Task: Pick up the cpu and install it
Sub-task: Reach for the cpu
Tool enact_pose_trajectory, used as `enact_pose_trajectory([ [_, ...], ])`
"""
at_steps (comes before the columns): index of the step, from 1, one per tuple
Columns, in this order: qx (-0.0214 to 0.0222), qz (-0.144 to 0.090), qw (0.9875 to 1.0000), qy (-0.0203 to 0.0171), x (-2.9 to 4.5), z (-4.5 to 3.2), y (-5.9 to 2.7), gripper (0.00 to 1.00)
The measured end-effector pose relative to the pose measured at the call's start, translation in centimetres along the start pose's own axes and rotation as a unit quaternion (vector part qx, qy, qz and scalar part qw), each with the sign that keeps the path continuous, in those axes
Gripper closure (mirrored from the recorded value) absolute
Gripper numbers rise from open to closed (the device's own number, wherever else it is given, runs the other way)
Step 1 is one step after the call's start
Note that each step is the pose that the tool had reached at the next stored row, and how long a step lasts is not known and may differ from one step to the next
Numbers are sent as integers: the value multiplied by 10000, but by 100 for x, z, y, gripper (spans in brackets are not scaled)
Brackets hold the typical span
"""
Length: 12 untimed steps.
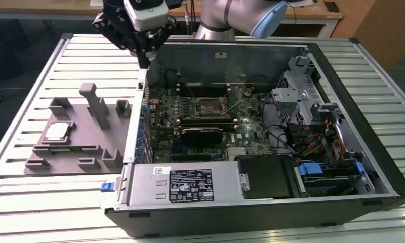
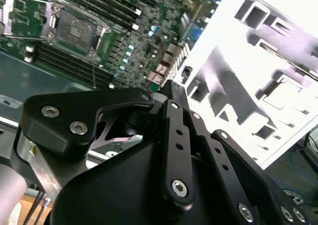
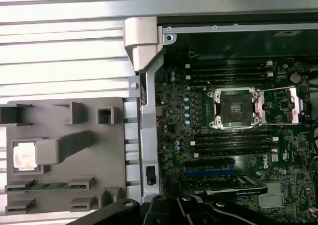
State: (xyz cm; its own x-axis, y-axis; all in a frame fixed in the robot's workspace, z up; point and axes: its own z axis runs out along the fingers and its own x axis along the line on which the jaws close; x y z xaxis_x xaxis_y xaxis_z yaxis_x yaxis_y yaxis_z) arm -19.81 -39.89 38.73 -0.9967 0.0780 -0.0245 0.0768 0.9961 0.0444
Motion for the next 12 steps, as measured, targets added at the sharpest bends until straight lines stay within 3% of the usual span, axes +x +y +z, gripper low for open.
enact_pose_trajectory([
  [12, 0, 1, 10000, 0, 280, 7, -22, 89],
])
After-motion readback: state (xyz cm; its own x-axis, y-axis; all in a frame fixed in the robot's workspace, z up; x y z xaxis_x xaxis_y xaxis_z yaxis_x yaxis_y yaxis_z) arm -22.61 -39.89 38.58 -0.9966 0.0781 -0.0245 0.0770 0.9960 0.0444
